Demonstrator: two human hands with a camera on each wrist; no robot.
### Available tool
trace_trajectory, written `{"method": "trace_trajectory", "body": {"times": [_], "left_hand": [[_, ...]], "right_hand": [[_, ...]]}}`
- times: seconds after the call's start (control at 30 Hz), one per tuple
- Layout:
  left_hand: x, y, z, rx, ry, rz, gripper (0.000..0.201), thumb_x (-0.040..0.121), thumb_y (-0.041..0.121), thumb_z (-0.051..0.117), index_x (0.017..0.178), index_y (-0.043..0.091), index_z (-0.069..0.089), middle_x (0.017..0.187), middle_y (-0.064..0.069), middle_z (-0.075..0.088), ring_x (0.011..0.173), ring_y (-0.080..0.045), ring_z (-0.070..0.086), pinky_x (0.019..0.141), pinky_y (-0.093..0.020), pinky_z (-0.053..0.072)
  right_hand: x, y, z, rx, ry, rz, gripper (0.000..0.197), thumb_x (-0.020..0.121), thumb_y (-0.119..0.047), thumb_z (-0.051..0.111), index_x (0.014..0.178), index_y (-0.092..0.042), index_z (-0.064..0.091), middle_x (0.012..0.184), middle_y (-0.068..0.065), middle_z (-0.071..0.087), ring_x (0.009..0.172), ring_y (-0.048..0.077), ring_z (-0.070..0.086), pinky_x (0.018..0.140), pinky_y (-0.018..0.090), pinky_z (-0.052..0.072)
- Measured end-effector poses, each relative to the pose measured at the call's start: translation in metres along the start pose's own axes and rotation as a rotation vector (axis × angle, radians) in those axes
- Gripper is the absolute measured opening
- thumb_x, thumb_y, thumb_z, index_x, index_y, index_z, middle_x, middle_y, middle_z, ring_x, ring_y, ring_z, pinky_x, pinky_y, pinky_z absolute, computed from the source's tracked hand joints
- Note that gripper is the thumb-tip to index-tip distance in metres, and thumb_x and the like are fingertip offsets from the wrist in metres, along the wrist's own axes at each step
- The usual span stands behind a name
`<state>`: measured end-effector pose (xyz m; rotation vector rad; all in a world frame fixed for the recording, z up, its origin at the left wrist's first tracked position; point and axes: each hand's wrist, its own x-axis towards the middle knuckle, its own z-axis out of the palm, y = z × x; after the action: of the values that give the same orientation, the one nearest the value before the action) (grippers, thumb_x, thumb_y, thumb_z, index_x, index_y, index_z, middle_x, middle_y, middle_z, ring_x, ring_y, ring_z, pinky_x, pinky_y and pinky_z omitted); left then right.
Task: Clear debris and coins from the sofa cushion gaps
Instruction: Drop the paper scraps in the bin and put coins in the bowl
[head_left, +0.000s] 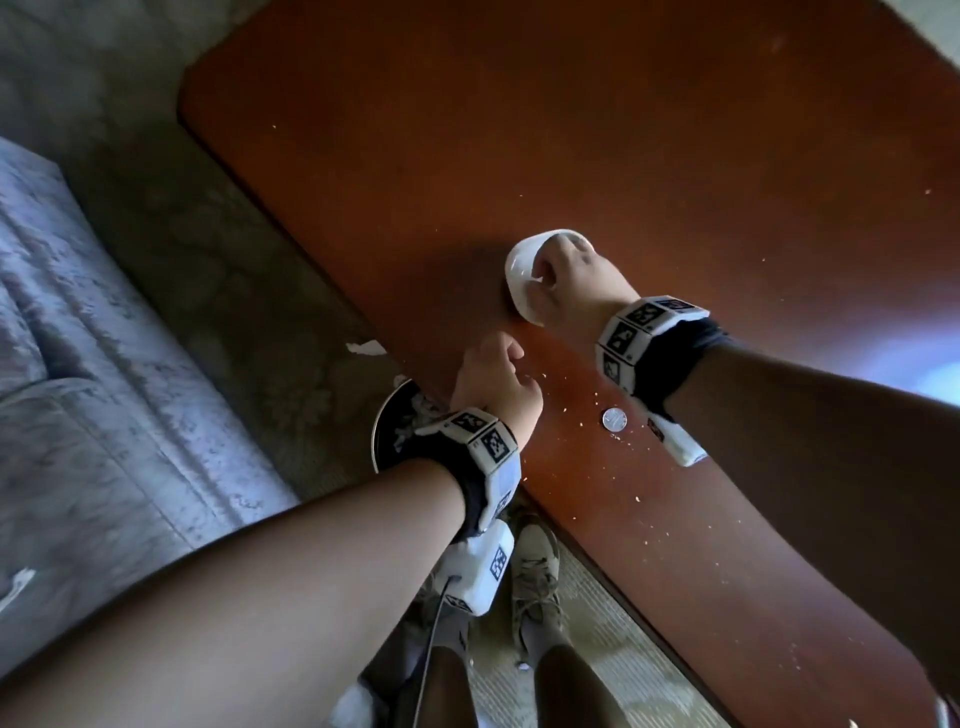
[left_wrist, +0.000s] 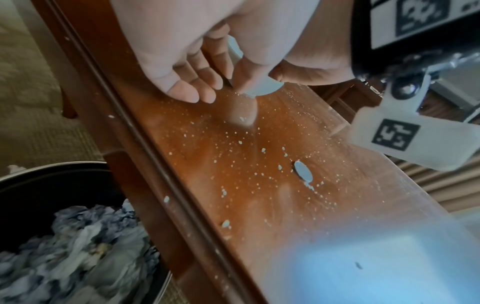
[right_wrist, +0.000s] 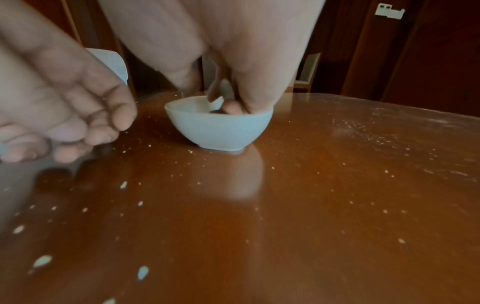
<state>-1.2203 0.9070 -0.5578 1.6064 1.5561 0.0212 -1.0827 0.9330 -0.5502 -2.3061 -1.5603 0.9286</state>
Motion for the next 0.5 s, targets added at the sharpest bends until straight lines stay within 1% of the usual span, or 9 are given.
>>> {"method": "trace_trajectory", "body": {"times": [0.1,0.17,0.2,0.27,0.3,0.33,0.4,0.43,0.5], "left_hand": [[0.002,0.004,-0.004,0.004,-0.007,-0.005,0.024,0.081,0.011,0.057,0.103,0.019,0.052,0.109,-0.003,0.057,0.095,-0.022,0.059,0.088,-0.038,0.051],[0.003,0.006,-0.006,-0.001,0.006,-0.03,0.026,0.082,0.011,0.055,0.106,0.019,0.052,0.112,-0.002,0.056,0.096,-0.021,0.06,0.087,-0.038,0.052],[0.002,0.006,-0.006,-0.009,0.012,-0.046,0.026,0.082,0.01,0.054,0.107,0.019,0.052,0.113,-0.002,0.056,0.096,-0.021,0.06,0.087,-0.038,0.052],[-0.001,0.007,-0.006,-0.024,0.037,-0.063,0.026,0.082,0.007,0.05,0.105,0.021,0.052,0.112,-0.002,0.058,0.096,-0.023,0.061,0.085,-0.039,0.052],[-0.003,0.007,-0.007,-0.028,0.052,-0.063,0.027,0.082,0.005,0.048,0.103,0.021,0.053,0.109,-0.003,0.06,0.094,-0.024,0.062,0.083,-0.039,0.053],[-0.005,0.008,-0.007,-0.025,0.062,-0.055,0.029,0.081,0.002,0.046,0.101,0.022,0.053,0.106,-0.002,0.062,0.093,-0.025,0.062,0.08,-0.038,0.053],[-0.008,0.009,-0.009,0.007,0.063,-0.029,0.034,0.076,-0.001,0.046,0.101,0.021,0.054,0.103,-0.001,0.062,0.092,-0.025,0.061,0.076,-0.036,0.051],[-0.01,0.01,-0.01,0.026,0.063,-0.021,0.035,0.074,-0.001,0.047,0.102,0.021,0.054,0.105,-0.001,0.06,0.092,-0.026,0.06,0.076,-0.036,0.05],[-0.013,0.012,-0.01,0.035,0.058,-0.015,0.038,0.072,0.0,0.048,0.102,0.021,0.054,0.111,-0.001,0.056,0.093,-0.027,0.059,0.078,-0.037,0.051]], "right_hand": [[-0.009,0.0,-0.008,-0.038,-0.031,0.007,0.041,0.083,-0.015,0.048,0.124,-0.019,0.047,0.119,0.01,0.059,0.098,0.034,0.061,0.079,0.033,0.05],[-0.015,0.0,-0.019,-0.044,0.009,0.021,0.045,0.084,-0.012,0.049,0.127,-0.024,0.047,0.119,0.008,0.062,0.102,0.032,0.062,0.083,0.033,0.05],[-0.02,0.002,-0.024,-0.059,0.076,0.019,0.038,0.086,-0.017,0.049,0.123,-0.026,0.052,0.114,0.006,0.066,0.099,0.032,0.063,0.082,0.033,0.05],[-0.032,0.008,-0.033,-0.16,0.238,0.039,0.023,0.089,-0.037,0.047,0.101,-0.025,0.063,0.09,0.004,0.071,0.083,0.032,0.066,0.069,0.031,0.048],[-0.041,0.012,-0.035,-0.22,0.273,0.066,0.03,0.089,-0.047,0.045,0.088,-0.023,0.063,0.078,0.003,0.068,0.074,0.031,0.065,0.064,0.028,0.045],[-0.051,0.018,-0.035,-0.26,0.259,0.088,0.036,0.087,-0.053,0.043,0.081,-0.022,0.062,0.072,0.002,0.065,0.069,0.03,0.064,0.061,0.027,0.043],[-0.069,0.034,-0.028,-0.277,0.119,0.09,0.032,0.082,-0.053,0.047,0.085,-0.025,0.061,0.081,-0.001,0.065,0.074,0.027,0.063,0.063,0.027,0.044],[-0.078,0.043,-0.023,-0.291,-0.008,0.076,0.028,0.079,-0.051,0.052,0.092,-0.027,0.059,0.092,-0.003,0.064,0.08,0.026,0.063,0.066,0.027,0.047],[-0.097,0.057,-0.012,-0.326,-0.242,0.05,0.03,0.076,-0.049,0.062,0.102,-0.034,0.056,0.106,-0.009,0.059,0.087,0.02,0.062,0.073,0.029,0.051]]}}
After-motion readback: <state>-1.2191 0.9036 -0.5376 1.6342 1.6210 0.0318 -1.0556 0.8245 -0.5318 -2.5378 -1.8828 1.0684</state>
